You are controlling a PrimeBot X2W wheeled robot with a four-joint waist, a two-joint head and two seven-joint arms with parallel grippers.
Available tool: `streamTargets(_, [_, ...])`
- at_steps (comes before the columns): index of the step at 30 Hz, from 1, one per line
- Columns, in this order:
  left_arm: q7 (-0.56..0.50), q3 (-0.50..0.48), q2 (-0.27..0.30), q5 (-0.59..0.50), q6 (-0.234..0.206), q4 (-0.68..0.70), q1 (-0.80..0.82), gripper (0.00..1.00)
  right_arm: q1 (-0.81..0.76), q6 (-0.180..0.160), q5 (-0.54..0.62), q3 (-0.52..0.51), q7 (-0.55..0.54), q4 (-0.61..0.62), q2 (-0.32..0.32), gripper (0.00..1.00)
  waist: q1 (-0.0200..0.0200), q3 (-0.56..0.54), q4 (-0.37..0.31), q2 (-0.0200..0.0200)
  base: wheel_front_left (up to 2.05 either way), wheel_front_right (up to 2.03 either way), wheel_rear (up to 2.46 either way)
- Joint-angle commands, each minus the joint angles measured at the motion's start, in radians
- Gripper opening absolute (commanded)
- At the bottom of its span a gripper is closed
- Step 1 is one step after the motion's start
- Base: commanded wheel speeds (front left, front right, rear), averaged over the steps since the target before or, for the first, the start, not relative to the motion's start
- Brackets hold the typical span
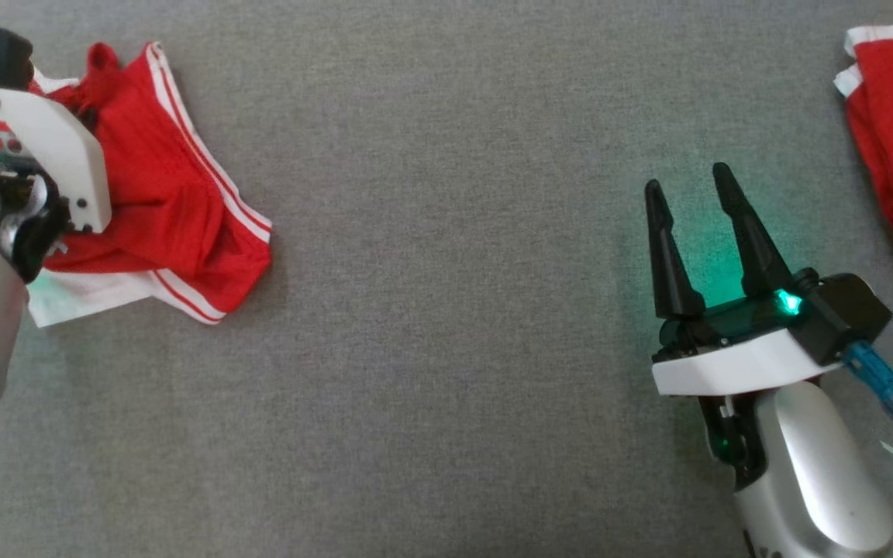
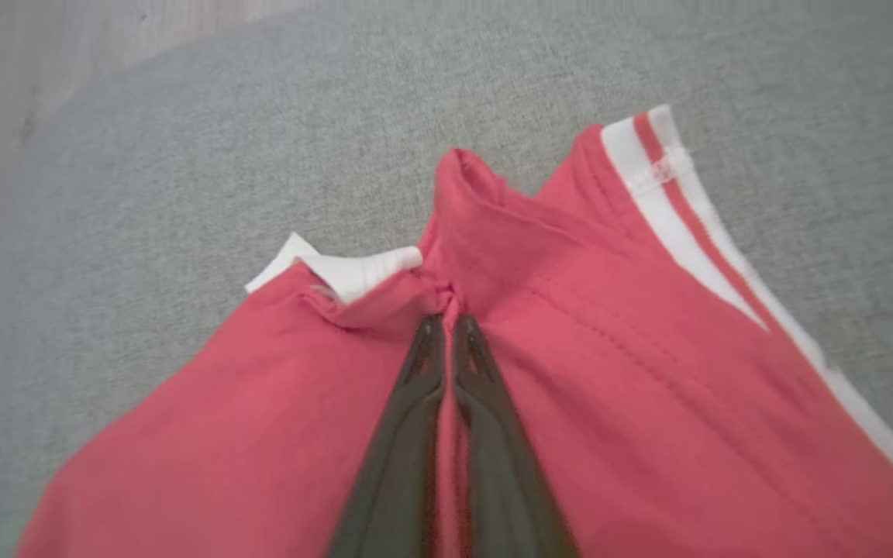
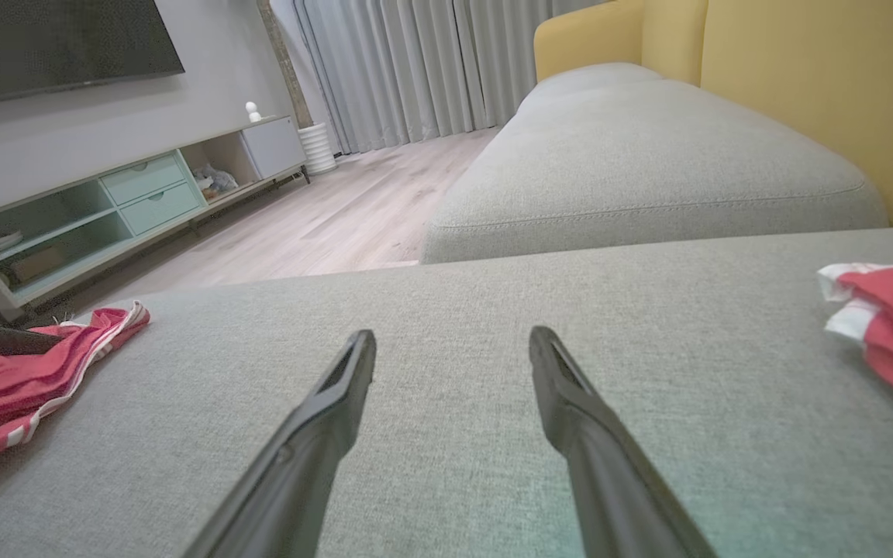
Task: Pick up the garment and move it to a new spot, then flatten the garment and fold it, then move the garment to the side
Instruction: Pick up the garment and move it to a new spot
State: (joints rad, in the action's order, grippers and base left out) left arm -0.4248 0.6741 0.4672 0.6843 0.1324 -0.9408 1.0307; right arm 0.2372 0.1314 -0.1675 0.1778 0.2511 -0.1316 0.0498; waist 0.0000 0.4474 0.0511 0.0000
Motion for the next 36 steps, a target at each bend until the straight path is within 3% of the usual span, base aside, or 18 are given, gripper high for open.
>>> streamTargets(1, [0.033, -0.021, 0.055, 0.008, -0.002, 0.012, 0.005, 0.0, 0.009, -0.001, -0.006, 0.016, 0.011, 0.032, 0.0, 1.0, 0.0, -0.012, 0.007, 0.0, 0.0, 0.0, 0.0])
streamTargets(12, [0.471, -0.055, 0.016, -0.016, -0.006, 0.075, 0.125, 0.0, -0.011, -0.001, -0.025, 0.011, 0.011, 0.017, 0.0, 1.0, 0.0, -0.113, 0.028, 0.0, 0.0, 0.0, 0.0])
streamTargets(17, [0.596, -0.081, -0.026, -0.024, -0.049, 0.109, 0.177, 0.0, -0.026, -0.001, -0.044, 0.018, 0.011, 0.011, 0.0, 1.0, 0.0, -0.153, 0.02, 0.0, 0.0, 0.0, 0.0])
streamTargets(24, [0.663, -0.044, -0.109, -0.092, -0.137, 0.174, 0.185, 0.0, -0.04, -0.001, -0.065, 0.029, 0.011, 0.018, 0.0, 1.0, 0.0, -0.188, -0.013, 0.0, 0.0, 0.0, 0.0])
streamTargets(34, [0.686, 0.033, -0.338, -0.157, -0.237, 0.211, -0.002, 0.0, -0.025, -0.001, -0.081, 0.042, 0.011, 0.038, 0.0, 1.0, 0.0, -0.182, -0.108, 0.0, 0.0, 0.0, 0.0])
streamTargets(36, [0.686, 0.038, -0.356, -0.164, -0.243, 0.218, -0.024, 0.0, -0.024, -0.001, -0.083, 0.041, 0.011, 0.039, 0.0, 1.0, 0.0, -0.182, -0.117, 0.0, 0.0, 0.0, 0.0])
